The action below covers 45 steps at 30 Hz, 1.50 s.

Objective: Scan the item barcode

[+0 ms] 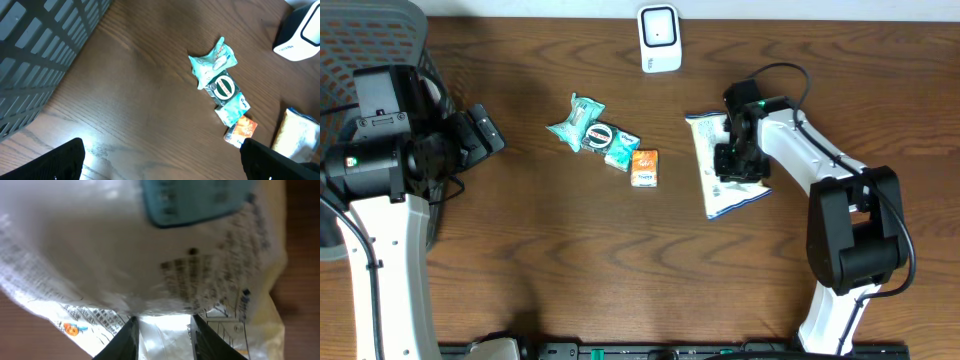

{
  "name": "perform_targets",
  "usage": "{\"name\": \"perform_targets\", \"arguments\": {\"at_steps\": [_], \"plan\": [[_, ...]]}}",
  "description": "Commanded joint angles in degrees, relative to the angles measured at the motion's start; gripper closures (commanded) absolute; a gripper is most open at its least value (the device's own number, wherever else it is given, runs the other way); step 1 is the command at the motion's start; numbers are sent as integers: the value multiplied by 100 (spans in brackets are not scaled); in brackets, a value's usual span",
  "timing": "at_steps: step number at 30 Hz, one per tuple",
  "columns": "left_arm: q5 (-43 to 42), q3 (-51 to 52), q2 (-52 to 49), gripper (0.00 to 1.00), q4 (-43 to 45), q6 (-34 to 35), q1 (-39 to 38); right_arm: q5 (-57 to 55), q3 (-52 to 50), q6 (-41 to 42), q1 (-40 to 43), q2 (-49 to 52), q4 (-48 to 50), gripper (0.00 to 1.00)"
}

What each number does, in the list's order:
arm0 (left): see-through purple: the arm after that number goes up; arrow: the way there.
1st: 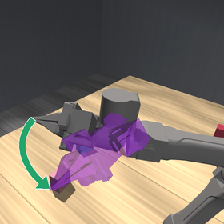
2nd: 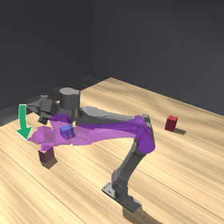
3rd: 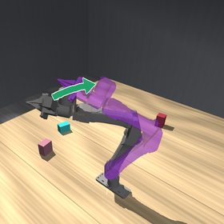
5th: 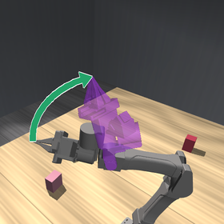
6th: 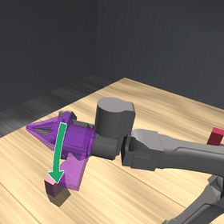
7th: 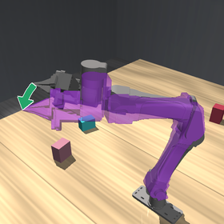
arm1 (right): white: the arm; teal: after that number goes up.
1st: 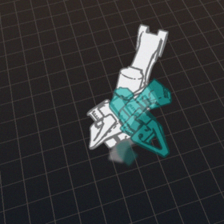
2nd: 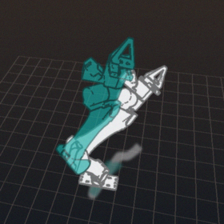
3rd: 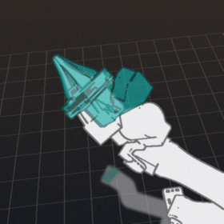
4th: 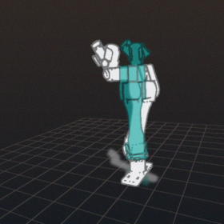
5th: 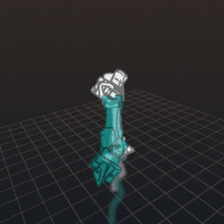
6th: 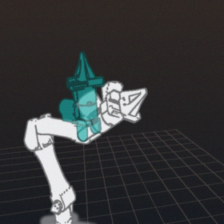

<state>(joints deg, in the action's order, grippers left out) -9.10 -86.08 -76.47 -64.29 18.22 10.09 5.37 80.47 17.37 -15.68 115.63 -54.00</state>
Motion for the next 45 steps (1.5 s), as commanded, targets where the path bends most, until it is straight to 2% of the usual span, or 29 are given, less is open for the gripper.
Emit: {"name": "perform_targets", "arguments": {"at_steps": [1,6,9,12,17,25,31,36,40,45], "plan": [[-33,-125,-15,3,-17,9,24,579,90,-2,-212,33,-52,69],[-33,-125,-15,3,-15,7,24,188,999,-2,-219,31,-918,65],[-33,-125,-15,2,-17,9,24,-146,1530,-4,-197,31,-1117,61],[-33,-125,-15,2,-17,9,24,-433,1746,-31,-199,31,-859,57],[-33,-125,-15,2,-17,9,24,-590,1659,-31,-199,90,-170,64],[-33,-125,-15,2,-17,9,24,-737,1261,-28,-199,516,474,64],[-33,-125,-15,2,-17,9,24,-894,1235,-42,-192,708,706,28],[-33,-125,-15,2,-17,9,24,-955,1729,-70,-120,511,319,18],[-33,-125,-15,2,-17,9,24,-977,2251,-74,-24,310,-291,2],[-33,-125,-15,2,-15,9,24,-979,2719,-74,234,210,-894,1]]}}
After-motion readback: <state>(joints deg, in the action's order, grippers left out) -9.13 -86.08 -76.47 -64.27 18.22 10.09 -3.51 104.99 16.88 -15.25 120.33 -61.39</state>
